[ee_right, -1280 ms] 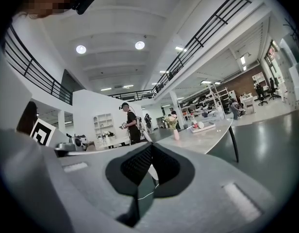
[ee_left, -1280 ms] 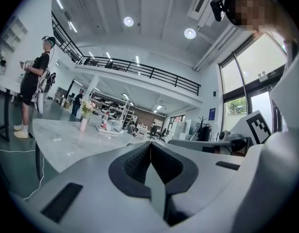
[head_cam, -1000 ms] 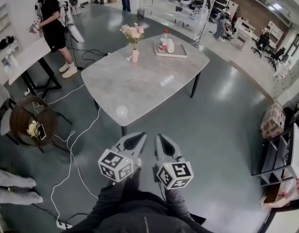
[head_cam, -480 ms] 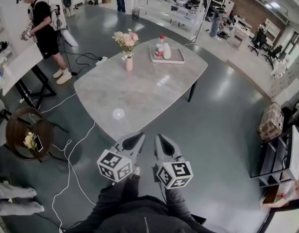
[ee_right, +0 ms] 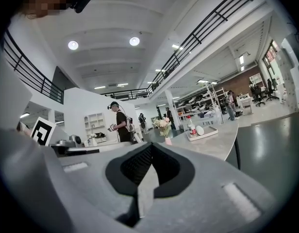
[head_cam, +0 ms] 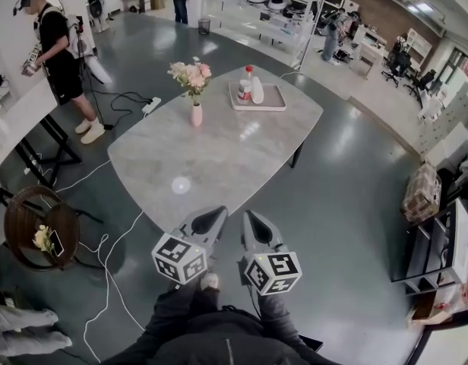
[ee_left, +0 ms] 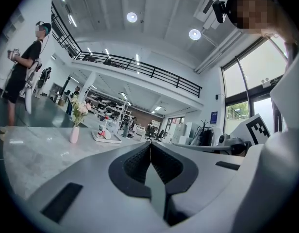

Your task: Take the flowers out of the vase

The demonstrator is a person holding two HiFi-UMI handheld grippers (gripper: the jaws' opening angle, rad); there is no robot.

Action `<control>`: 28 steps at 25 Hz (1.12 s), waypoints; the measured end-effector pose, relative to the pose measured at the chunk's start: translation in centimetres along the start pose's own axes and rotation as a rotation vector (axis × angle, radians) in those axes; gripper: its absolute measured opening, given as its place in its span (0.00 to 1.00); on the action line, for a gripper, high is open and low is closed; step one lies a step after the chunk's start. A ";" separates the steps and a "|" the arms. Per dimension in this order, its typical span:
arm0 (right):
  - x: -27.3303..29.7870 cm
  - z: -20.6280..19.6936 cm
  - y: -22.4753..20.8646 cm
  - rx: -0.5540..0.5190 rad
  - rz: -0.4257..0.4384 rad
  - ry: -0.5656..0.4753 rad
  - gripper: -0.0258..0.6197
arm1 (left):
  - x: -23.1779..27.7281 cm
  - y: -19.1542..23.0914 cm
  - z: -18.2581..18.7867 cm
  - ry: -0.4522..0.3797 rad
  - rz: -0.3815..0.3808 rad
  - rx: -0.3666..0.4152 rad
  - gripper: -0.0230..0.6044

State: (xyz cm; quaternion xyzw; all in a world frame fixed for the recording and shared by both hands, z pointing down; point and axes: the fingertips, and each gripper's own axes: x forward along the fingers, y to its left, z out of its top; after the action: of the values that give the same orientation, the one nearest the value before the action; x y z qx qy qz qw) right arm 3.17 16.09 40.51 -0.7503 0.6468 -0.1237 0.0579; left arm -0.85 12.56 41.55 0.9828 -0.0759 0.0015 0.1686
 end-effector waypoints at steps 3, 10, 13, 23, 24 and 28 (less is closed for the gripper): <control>1.7 0.4 -0.4 -0.002 -0.002 0.003 0.04 | 1.0 1.3 0.6 -0.001 -0.006 -0.004 0.04; 5.6 1.3 -0.8 -0.003 0.001 -0.003 0.04 | 2.6 4.5 2.3 -0.008 -0.008 0.008 0.04; 7.1 1.6 -1.1 -0.001 0.003 -0.008 0.04 | 2.9 5.9 2.8 -0.011 0.000 0.013 0.04; 10.6 1.8 -0.3 -0.025 0.032 0.012 0.04 | 3.3 9.4 3.9 -0.027 0.025 0.004 0.04; 10.8 1.9 -0.2 -0.028 0.035 0.015 0.04 | 3.3 9.4 3.9 -0.027 0.026 0.003 0.04; 11.6 1.3 0.4 -0.031 0.052 0.029 0.04 | 2.8 10.1 3.5 -0.020 0.042 0.001 0.04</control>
State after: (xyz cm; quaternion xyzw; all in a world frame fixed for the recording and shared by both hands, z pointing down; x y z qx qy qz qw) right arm 4.69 4.56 40.48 -0.7323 0.6685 -0.1233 0.0401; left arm 0.36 1.57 41.69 0.9810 -0.0985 -0.0049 0.1674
